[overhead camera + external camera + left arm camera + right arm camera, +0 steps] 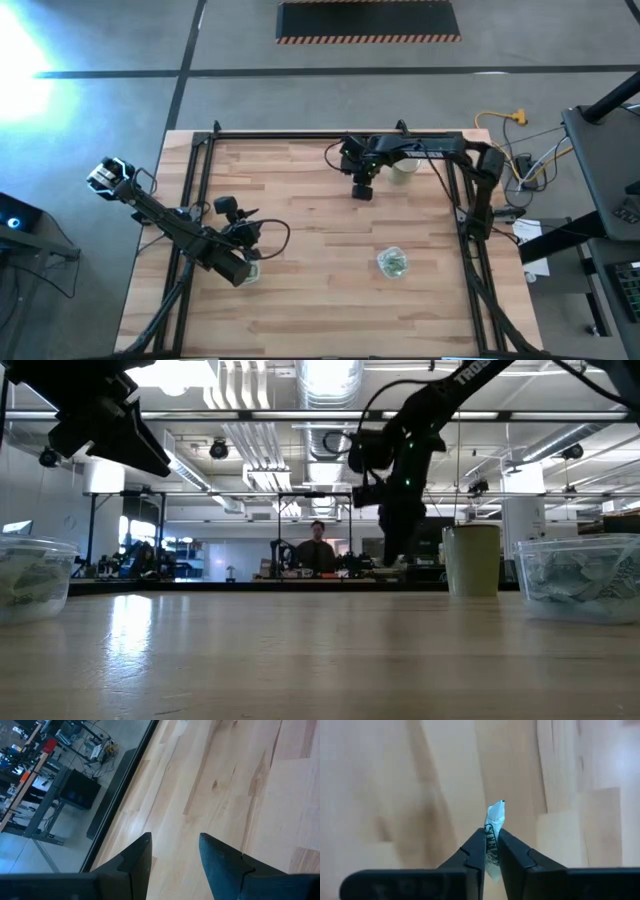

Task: Pick and place Stevia / Truvia into bins
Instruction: Put the stevia packet into the right transparent container

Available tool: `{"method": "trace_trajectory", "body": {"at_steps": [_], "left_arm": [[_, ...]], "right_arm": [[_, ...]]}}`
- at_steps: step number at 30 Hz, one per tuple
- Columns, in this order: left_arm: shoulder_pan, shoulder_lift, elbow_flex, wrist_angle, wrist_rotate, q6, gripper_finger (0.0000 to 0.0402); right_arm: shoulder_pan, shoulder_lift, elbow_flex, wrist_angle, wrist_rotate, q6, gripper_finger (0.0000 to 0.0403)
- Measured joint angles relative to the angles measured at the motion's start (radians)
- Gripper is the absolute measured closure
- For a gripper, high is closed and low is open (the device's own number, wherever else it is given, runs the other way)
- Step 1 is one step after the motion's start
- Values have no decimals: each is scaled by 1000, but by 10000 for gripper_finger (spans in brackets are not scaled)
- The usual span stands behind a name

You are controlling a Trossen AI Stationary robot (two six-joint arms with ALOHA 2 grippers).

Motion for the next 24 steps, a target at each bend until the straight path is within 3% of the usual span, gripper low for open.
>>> {"method": "trace_trajectory", "body": {"at_steps": [14,24], "left_arm": [[0,0,3,4,0,2,254],[0,0,6,8,0,4,254]], "right_arm": [[127,-272,13,-51,-237,123,370],[336,-397,7,-147,-245,225,370]]}}
